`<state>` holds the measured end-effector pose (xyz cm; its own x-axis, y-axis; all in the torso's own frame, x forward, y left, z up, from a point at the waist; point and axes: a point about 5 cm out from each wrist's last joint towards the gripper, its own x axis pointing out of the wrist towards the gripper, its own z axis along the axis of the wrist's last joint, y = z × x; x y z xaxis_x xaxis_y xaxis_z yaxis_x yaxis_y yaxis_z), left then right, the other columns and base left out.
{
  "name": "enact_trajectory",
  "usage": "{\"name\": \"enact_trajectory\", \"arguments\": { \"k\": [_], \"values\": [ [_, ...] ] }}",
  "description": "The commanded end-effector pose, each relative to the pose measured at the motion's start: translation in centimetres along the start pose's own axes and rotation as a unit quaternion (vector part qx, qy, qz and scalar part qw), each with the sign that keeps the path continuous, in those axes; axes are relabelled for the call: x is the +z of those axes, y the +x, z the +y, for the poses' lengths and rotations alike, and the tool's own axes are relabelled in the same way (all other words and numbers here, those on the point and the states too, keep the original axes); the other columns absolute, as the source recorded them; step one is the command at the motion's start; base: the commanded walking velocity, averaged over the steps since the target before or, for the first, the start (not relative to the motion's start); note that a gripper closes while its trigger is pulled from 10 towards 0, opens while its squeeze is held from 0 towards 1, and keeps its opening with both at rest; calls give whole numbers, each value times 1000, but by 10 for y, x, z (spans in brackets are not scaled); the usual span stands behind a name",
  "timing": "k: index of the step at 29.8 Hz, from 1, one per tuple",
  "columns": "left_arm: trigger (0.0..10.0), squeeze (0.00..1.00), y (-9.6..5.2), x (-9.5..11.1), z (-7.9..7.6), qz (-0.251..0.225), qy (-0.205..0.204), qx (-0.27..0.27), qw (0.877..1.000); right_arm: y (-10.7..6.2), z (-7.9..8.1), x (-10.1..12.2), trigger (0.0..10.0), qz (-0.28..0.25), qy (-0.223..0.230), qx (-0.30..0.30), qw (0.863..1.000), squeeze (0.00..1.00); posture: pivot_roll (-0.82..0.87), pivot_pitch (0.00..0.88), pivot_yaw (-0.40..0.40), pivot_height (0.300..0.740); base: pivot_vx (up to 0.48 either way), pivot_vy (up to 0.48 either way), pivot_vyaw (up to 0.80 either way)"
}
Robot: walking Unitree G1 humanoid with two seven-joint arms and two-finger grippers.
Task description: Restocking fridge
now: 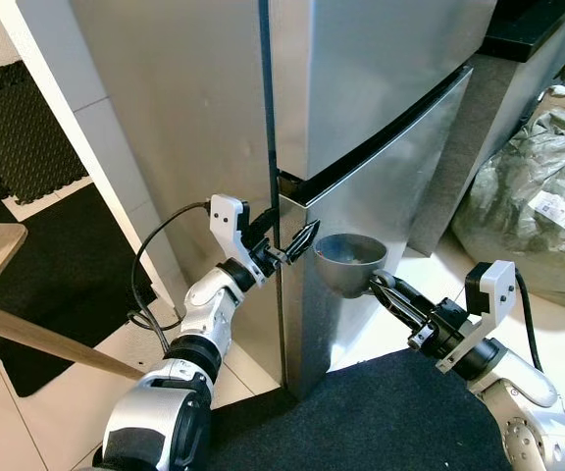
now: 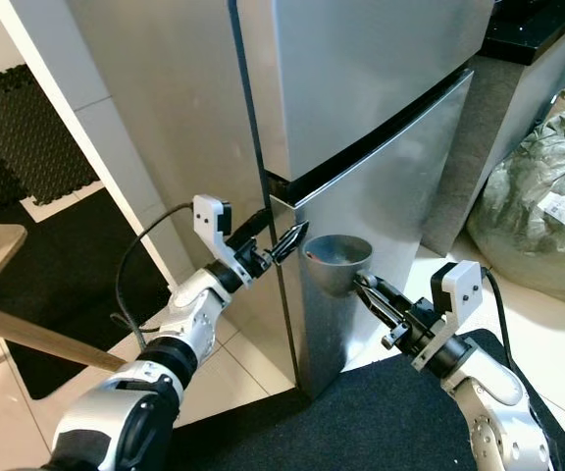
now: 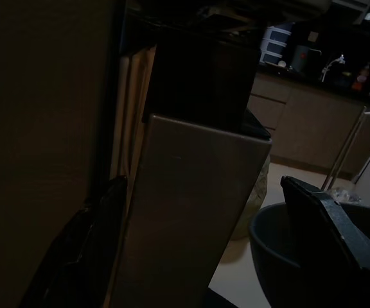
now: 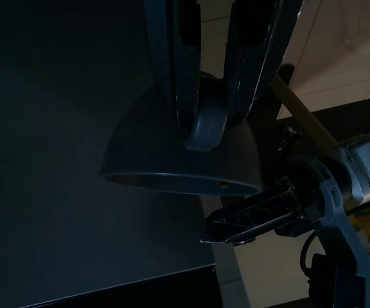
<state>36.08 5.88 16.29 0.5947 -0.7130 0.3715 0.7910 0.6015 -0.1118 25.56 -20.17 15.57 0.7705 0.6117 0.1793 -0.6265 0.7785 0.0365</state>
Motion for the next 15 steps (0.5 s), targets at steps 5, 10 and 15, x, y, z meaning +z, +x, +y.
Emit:
{"name": "enact_trajectory", "arguments": {
  "k": [5, 10, 15],
  "values": [
    [10000, 0, 18, -6, -31, 8, 1, -101, 995, 2, 5, 4, 10000, -9, 2, 11, 1000, 0, -183, 128, 104, 740, 0, 0, 0],
    [10000, 0, 19, -6, -32, 7, 2, -103, 995, 2, 4, 4, 10000, -10, 1, 11, 1000, 0, -184, 125, 105, 740, 0, 0, 0],
    [10000, 0, 20, -7, -36, 6, -1, -114, 994, 3, 5, 4, 10000, -10, 1, 11, 1000, 0, -184, 123, 107, 740, 0, 0, 0]
  ]
}}
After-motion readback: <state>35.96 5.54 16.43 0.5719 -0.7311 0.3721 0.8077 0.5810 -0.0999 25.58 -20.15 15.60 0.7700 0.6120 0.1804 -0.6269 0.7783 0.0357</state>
